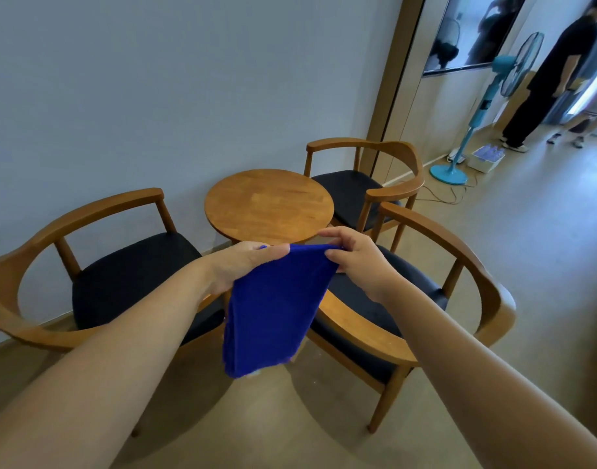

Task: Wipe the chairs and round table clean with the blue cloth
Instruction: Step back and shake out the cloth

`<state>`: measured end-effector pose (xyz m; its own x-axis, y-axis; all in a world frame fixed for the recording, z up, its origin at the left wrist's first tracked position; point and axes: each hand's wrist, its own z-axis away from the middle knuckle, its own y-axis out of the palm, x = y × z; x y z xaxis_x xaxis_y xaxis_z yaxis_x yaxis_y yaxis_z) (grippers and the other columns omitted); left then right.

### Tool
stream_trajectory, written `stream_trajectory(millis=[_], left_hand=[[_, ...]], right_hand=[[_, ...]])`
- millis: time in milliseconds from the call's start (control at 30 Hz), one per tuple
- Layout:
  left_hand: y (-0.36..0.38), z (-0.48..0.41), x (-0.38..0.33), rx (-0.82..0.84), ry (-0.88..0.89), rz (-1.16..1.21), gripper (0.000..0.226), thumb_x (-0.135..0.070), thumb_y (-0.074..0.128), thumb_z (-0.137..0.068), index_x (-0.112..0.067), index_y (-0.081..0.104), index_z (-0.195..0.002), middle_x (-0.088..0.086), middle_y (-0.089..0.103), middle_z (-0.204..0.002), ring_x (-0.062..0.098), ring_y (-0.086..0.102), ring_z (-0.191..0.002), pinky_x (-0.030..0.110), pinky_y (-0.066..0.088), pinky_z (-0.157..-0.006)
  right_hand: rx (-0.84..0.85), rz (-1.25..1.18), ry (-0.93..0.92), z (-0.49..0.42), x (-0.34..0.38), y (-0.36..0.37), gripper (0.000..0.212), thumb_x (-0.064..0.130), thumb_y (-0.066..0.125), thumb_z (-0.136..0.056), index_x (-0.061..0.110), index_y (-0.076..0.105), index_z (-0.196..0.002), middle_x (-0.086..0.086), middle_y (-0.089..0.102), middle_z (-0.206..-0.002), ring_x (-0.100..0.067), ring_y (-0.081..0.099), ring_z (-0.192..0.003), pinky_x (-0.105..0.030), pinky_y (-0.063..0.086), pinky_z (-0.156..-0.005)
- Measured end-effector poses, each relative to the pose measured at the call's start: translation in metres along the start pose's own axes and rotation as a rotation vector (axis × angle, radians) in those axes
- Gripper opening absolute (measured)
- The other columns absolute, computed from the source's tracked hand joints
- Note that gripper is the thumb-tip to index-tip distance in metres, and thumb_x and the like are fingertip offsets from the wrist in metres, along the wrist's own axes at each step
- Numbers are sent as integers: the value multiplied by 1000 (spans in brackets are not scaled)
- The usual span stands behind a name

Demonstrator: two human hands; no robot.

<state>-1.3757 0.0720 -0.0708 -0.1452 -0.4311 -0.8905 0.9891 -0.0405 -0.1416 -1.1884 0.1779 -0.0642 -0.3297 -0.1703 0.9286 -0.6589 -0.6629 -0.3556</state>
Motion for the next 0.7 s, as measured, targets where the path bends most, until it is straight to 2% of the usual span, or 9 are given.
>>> stream_trajectory(millis=[100, 267, 367, 500, 600, 700], left_hand=[[-3, -12, 3, 49, -78, -155, 37, -34, 69, -80, -17, 61, -112, 5, 69, -106, 24, 66, -98, 43, 50, -91], [2, -37, 20, 99, -149, -137, 36, -22, 68, -81, -13, 56, -113, 8, 66, -110, 24, 65, -100, 38, 52, -84], [11, -64, 28, 128, -182, -152, 30, -15, 67, -82, -12, 54, -110, 8, 65, -109, 23, 65, -97, 33, 53, -75], [35, -119, 34, 136, -217, -219, 34, -15, 69, -80, -11, 54, -110, 7, 65, -105, 22, 65, -96, 31, 55, -72], [57, -173, 43, 136, -277, -310, 33, -18, 71, -79, -13, 55, -107, 6, 66, -103, 22, 66, -94, 38, 55, -83], [83, -232, 57, 141, -352, -395, 28, -21, 72, -78, -17, 55, -101, 4, 66, -101, 21, 65, -91, 41, 55, -85]], right_hand=[[-45, -62, 47, 3, -10, -3, 35, 6, 51, -93, 21, 50, -125, -3, 62, -105, -15, 62, -99, -34, 54, -85], [-75, -81, 184, 12, -46, -7, 26, 9, 53, -92, 21, 57, -115, -3, 63, -102, -17, 61, -99, -37, 53, -89], [-90, -70, 250, 14, -74, -17, 22, 10, 54, -92, 22, 59, -109, 1, 63, -94, -15, 60, -92, -31, 51, -79], [-116, -78, 377, -1, -118, -38, 19, 9, 53, -92, 18, 60, -107, -1, 61, -89, -11, 56, -80, -24, 45, -64], [-108, -66, 482, -19, -154, -55, 17, 6, 51, -92, 16, 58, -105, 3, 59, -83, -6, 53, -71, -17, 39, -57], [-104, -89, 591, -38, -194, -75, 17, 3, 51, -91, 13, 60, -102, 2, 58, -78, -6, 53, -67, -15, 39, -54]])
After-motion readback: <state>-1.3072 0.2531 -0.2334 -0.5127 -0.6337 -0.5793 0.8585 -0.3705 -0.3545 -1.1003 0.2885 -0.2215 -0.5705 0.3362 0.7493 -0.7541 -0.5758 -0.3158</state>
